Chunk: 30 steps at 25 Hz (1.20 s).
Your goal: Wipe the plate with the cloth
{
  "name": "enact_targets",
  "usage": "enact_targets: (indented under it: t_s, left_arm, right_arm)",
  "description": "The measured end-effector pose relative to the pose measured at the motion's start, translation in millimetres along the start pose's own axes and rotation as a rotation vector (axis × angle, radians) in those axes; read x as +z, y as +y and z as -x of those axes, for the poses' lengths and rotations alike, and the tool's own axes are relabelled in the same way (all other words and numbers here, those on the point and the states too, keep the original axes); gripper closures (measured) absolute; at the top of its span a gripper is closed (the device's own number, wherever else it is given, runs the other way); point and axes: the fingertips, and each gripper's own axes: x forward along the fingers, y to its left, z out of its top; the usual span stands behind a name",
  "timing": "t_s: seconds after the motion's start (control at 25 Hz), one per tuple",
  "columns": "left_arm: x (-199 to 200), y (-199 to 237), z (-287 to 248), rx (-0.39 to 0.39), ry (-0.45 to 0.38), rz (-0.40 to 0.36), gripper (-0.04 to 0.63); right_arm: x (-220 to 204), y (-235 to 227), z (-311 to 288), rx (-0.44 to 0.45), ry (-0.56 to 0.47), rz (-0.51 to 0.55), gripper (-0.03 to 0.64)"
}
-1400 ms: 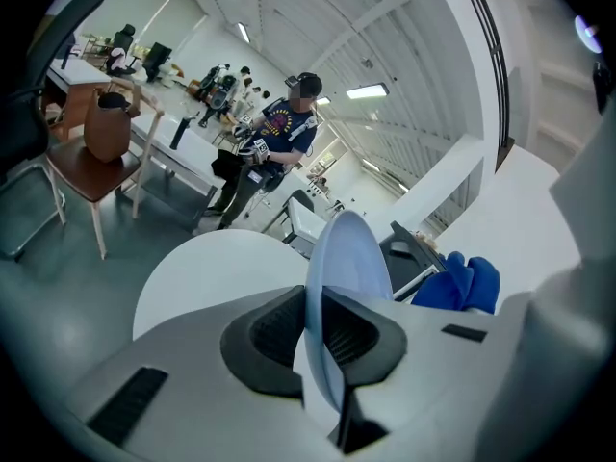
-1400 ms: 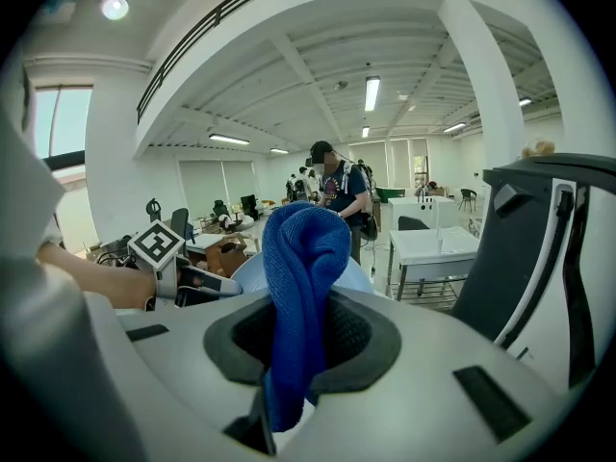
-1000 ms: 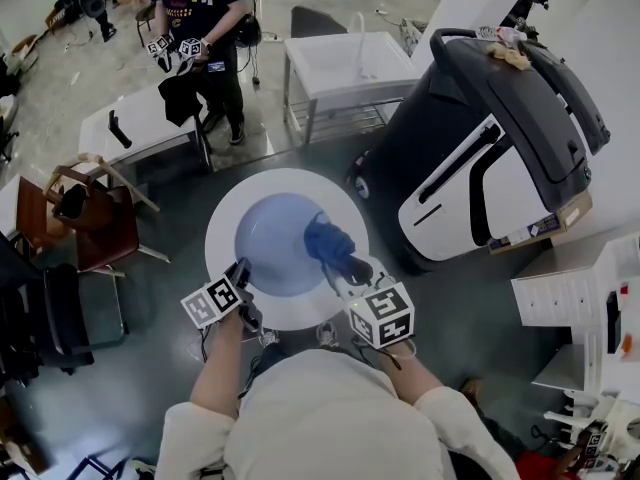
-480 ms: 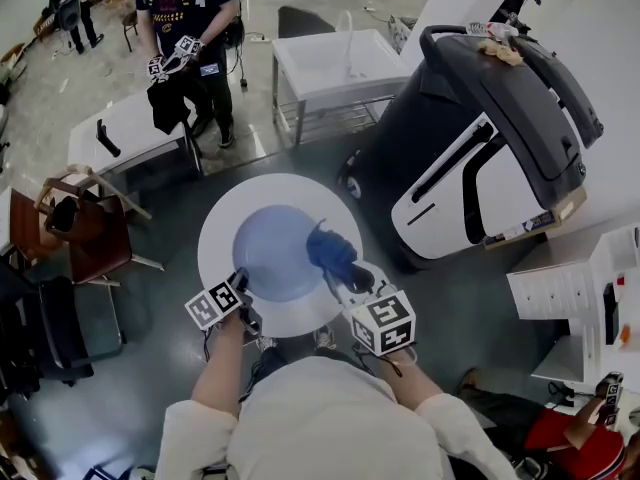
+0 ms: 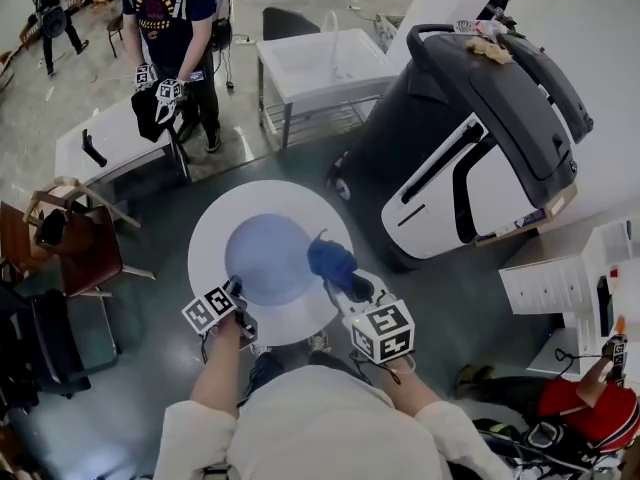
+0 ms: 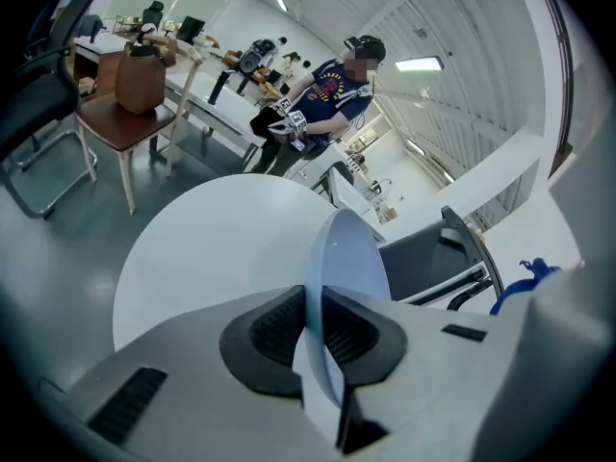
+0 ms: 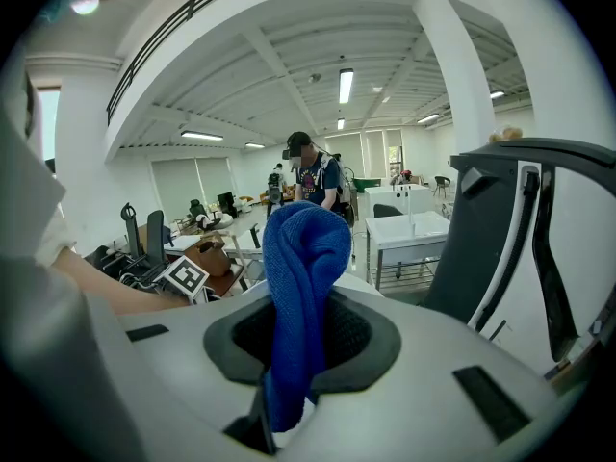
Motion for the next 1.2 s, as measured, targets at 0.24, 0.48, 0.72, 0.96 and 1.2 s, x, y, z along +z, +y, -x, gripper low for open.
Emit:
enact_targets:
  t_s: [0.24,0.48,0.72,0.96,1.2]
  left_arm:
    - [-6.0,7.5,-9.1,0.016,0.017,0.024,0.551]
    - [-8.7,16.9,-15.7,0.021,0.026,0.054,0.551]
    - [-14.9,26.1,-21.4,0.045,0.05,0.074,0.551]
    - [-19.8,35.0,-27.0,0.087,0.079,0.07,0.551]
    - [-25.5,40.9,-34.3,0.132,0.132,0.053,0.552]
  right_arm:
    - [-4.5,-5.7,0.6,-0.011,0.009,-0.017,0.528]
    - [-9.8,-5.9,-0.8,-0.019,0.022,-0.026,0.528]
    - [-13.1,-6.7,-1.5,-0.022,0.028,-0.029,0.528]
    - [-16.1,-6.6,-2.4,-0.025,0.039,-0.033,0.528]
    - [-20.8,-7.2,-3.1,-0.03,0.05,-0.04,0.528]
